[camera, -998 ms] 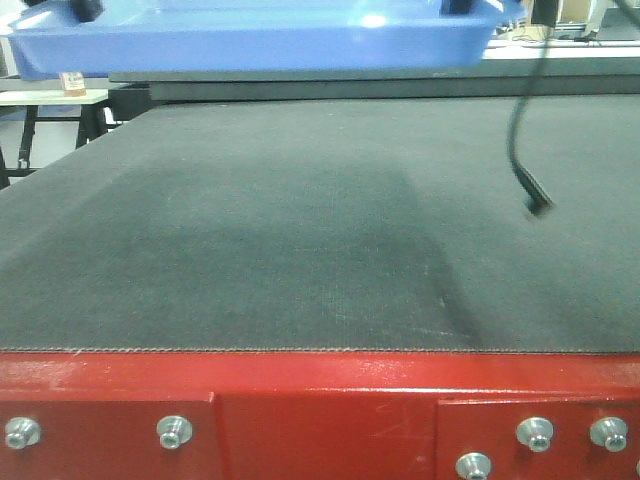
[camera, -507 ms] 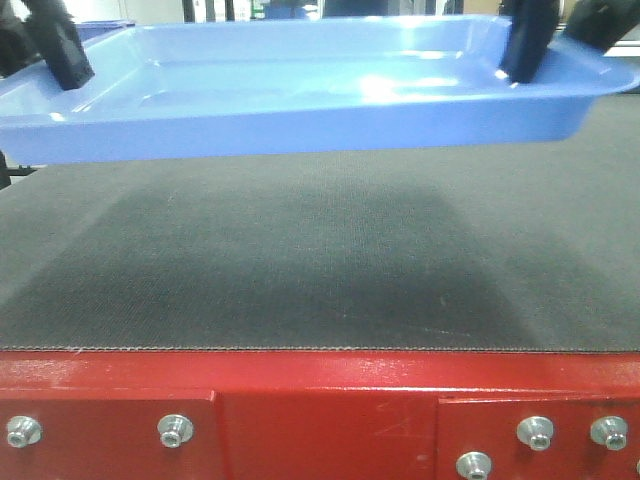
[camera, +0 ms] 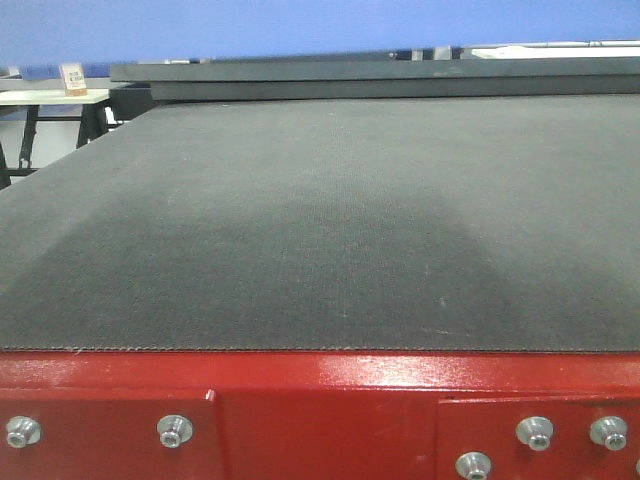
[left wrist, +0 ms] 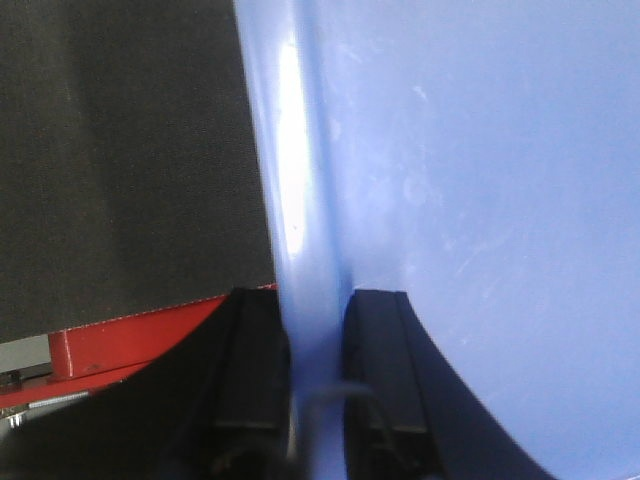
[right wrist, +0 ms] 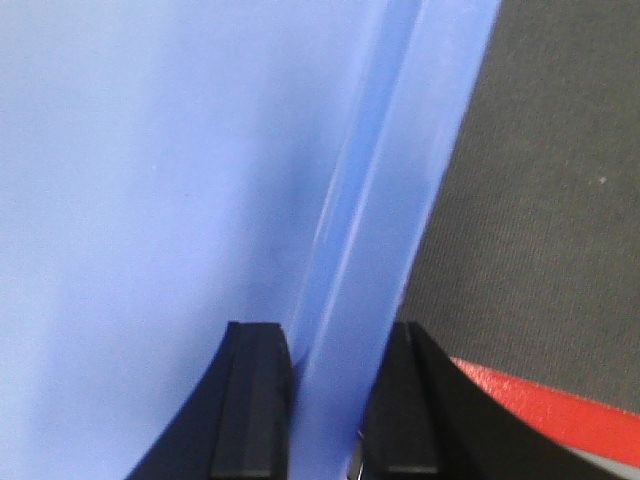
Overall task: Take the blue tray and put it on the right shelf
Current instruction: 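Hold the tray raised in both grippers while the base turns away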
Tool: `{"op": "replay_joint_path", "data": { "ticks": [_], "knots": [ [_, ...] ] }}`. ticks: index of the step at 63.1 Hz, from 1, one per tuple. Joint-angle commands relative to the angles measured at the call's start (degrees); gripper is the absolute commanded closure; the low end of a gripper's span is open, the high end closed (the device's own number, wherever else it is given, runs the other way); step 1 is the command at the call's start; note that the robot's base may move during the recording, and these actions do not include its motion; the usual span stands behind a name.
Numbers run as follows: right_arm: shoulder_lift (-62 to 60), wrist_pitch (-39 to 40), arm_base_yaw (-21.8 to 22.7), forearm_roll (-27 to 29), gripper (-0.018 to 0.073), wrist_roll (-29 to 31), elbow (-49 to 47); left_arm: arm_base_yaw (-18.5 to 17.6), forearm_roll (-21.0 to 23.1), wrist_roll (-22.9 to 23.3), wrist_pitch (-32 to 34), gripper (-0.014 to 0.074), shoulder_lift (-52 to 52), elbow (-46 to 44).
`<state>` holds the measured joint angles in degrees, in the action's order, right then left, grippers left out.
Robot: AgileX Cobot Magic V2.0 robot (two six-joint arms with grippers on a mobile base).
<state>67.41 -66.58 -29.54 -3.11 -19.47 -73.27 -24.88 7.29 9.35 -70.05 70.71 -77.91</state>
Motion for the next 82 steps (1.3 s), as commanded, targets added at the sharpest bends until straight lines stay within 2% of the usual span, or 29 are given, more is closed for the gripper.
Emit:
{"op": "replay_joint_path", "data": {
  "ticks": [1,9,27,40,82],
  "knots": [
    [-1.8,-2.4,-0.7,-5.3,0.0536,2.1,-1.6,-0.3,-4.3,-1.6,-6.0,0.0638,-2.4,-1.2],
    [-1.8,-3.4,-2.0,-5.3,0.0536,2.1,-1.7,-0.3,-4.6,0.2,-6.7,0.0638,-2.4,-1.3],
    [-1.8,-2.8,-2.4,-5.5,0.0536,2.1,-1.7,-0.3,-4.5,0.2,-6.7,0.0639,-2.4,-1.3],
    [-1.8,-3.0,-2.4,-5.5,0.0536,2.1,-1.7,-0.3,-1.8,0.2,-6.7,0.0645,-2.4,-1.3],
    [-1.8,-2.9,-2.4,-5.5,0.0536,2.1,-1.7,-0.3,-1.8,0.2,-6.7,0.0645,-2.4,-1.3]
  ]
}}
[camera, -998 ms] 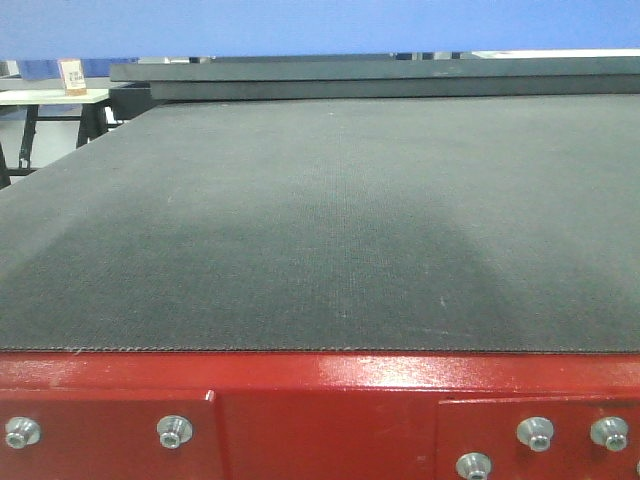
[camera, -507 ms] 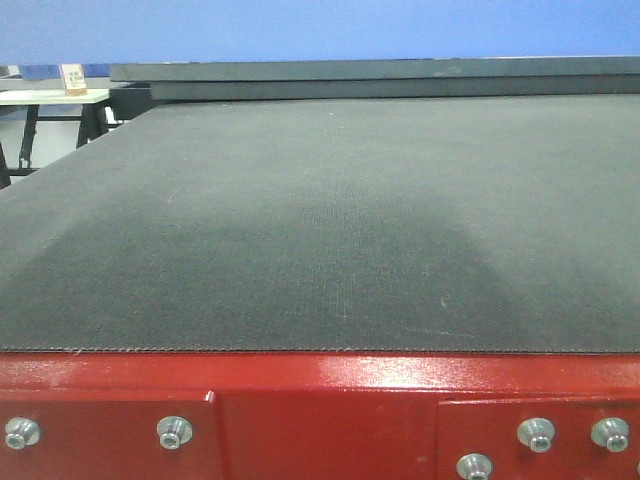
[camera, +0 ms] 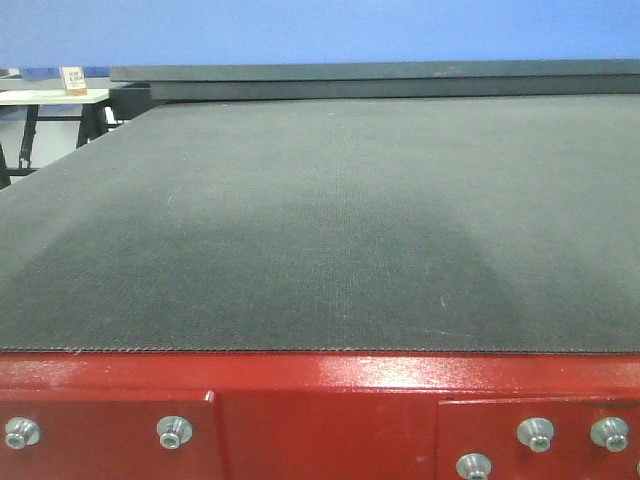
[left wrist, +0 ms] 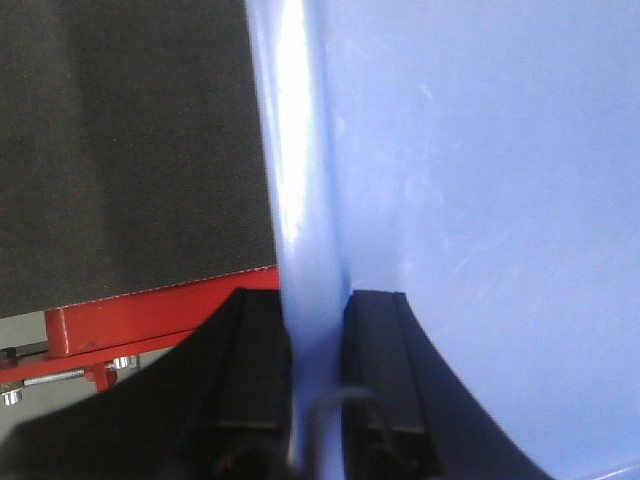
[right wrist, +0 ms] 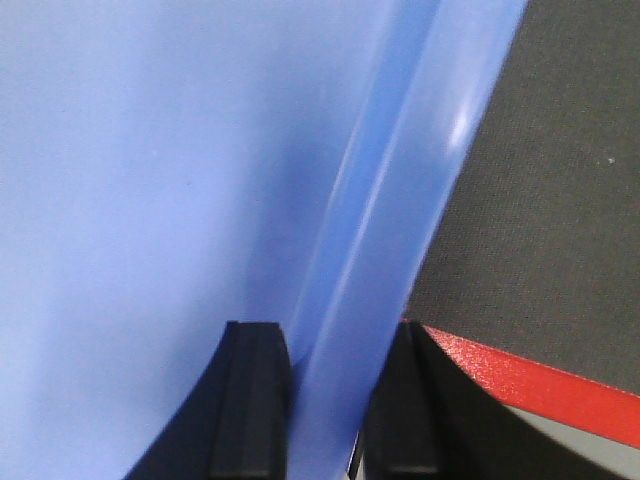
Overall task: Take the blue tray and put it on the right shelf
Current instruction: 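Hold the tray raised in both grippers while the base turns away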
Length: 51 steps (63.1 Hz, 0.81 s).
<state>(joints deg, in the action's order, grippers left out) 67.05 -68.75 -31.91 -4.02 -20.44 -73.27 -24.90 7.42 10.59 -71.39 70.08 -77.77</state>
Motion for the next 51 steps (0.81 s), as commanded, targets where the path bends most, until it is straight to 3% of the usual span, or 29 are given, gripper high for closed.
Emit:
{"op": "replay_joint_path", "data": {
  "ticks": [1,31,51],
  "knots": [
    [-1.4,-0.7,0.0,-4.6,0.0536,3.0,-1.7,-0.2,-2.0,-1.1,-5.3,0.0645,-1.8,-1.5],
    [-1.4,-0.7,0.0,-4.6,0.0536,3.0,-1.7,-0.2,-1.3,-1.1,-5.3,0.0645,-1.8,-1.5],
    [-1.4,-0.7,0.0,-4.6,0.0536,3.0,-1.7,-0.2,3.5,-1.1,-5.3,0.0645,-1.8,-1.5]
  ]
}}
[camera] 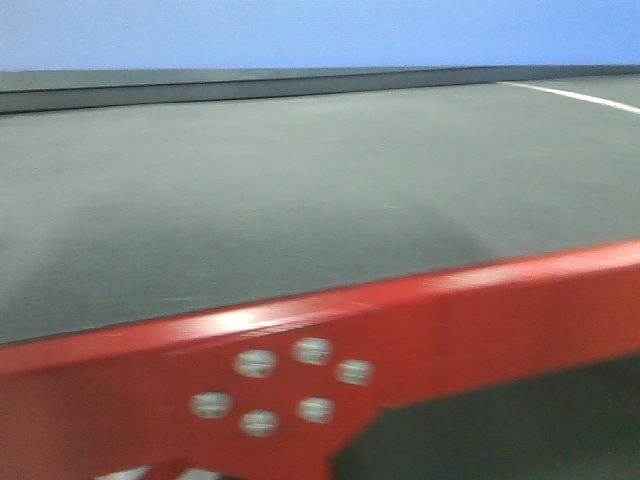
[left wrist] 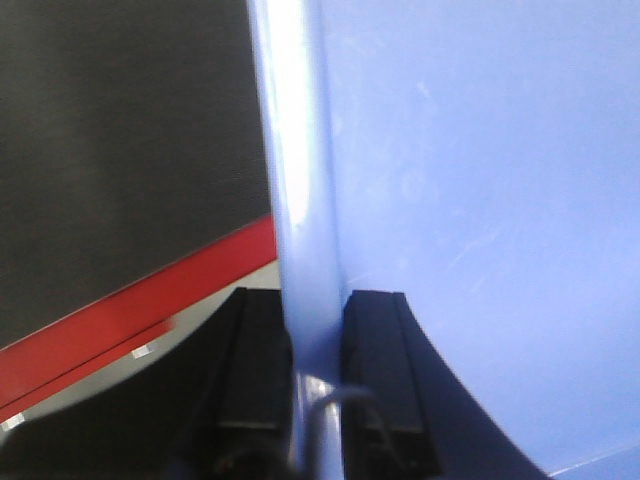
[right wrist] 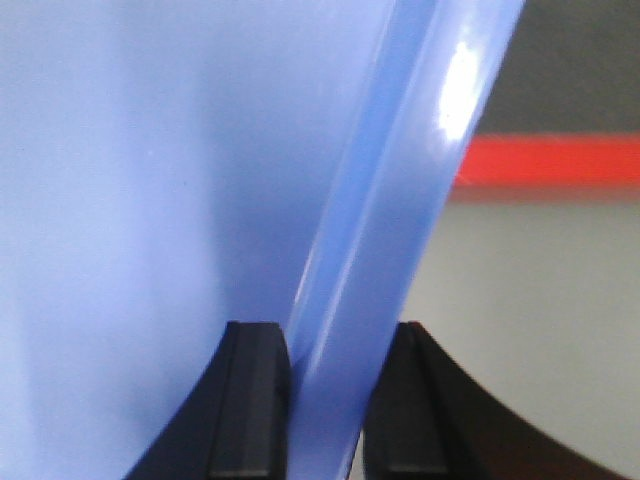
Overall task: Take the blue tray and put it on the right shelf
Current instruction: 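Hold the tray raised in both grippers while the base turns away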
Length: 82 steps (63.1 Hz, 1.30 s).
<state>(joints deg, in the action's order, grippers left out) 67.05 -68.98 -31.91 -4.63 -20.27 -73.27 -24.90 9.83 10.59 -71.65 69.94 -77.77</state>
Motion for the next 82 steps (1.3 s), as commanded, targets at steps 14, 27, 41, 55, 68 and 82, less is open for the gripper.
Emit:
{"op": "replay_joint_path", "data": {
  "ticks": [14,27,41,55,68,82],
  "knots": [
    [-1.4,-0.5,0.0,-4.0,0.0536,2.9,-1.7,-0.2,2.9,-1.1,-5.1,0.0645,-1.7,-1.5],
    [-1.4,-0.5,0.0,-4.0,0.0536,2.9,-1.7,-0.2,2.9,-1.1,-5.1,0.0645,-1.7,-1.5],
    [-1.4,-0.5,0.0,-4.0,0.0536,2.9,-1.7,-0.2,2.9,-1.1,-5.1,0.0645,-1.7,-1.5],
    [-1.4,-0.5,0.0,-4.0,0.0536,2.9,-1.7,-0.2,2.9,-1.1,-5.1,0.0645,-1.7,-1.5],
    [-1.4,-0.5,0.0,-4.0,0.0536,2.9,-1.7,-0.2,2.9,-1.1,-5.1,0.0645,-1.7,-1.5],
    [-1.4,-0.5,0.0,-4.0,0.0536,2.9,-1.7,-0.2,2.9,-1.1,-5.1,0.0645,-1.7,-1.5]
  ]
}}
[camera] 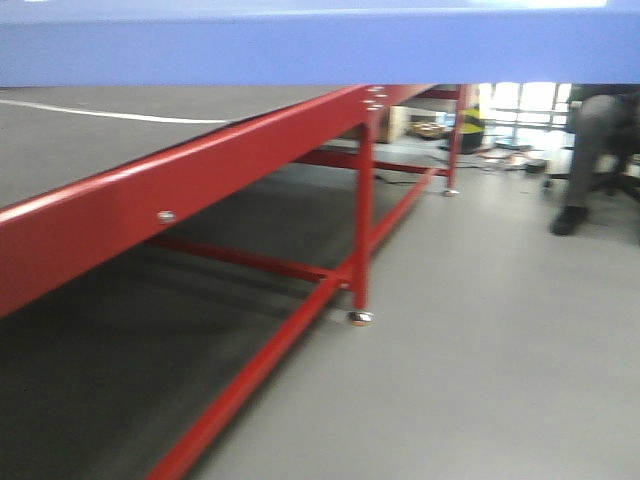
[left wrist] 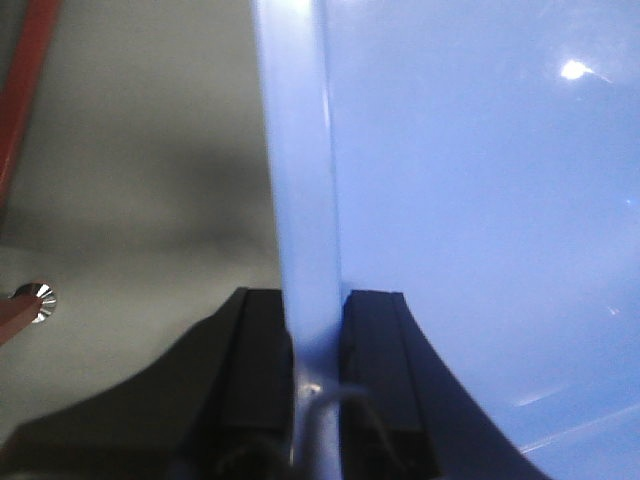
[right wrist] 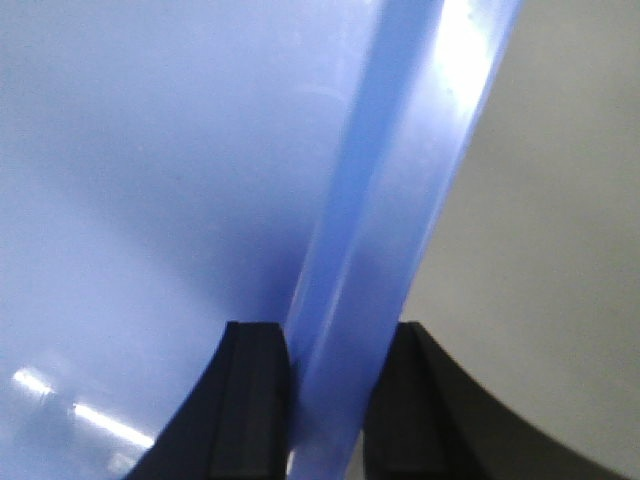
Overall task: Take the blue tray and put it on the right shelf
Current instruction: 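Hold the tray raised in both grippers while the base turns away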
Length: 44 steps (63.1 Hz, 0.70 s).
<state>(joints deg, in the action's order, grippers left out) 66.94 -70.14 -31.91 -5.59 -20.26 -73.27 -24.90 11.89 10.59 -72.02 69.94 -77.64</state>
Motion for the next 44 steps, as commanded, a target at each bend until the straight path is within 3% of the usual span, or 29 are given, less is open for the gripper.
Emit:
{"op": "replay_joint_path", "data": {
  "ticks": [1,44],
  "knots": [
    [-1.3,0.6,0.0,-3.0,0.0536,2.9,-1.7,-0.2,0.9,-1.1,-4.7,0.0645,-1.7,-1.6],
    [-1.3,0.6,0.0,-3.0,0.0536,2.9,-1.7,-0.2,1.2,-1.1,-4.7,0.0645,-1.7,-1.6]
  ]
}}
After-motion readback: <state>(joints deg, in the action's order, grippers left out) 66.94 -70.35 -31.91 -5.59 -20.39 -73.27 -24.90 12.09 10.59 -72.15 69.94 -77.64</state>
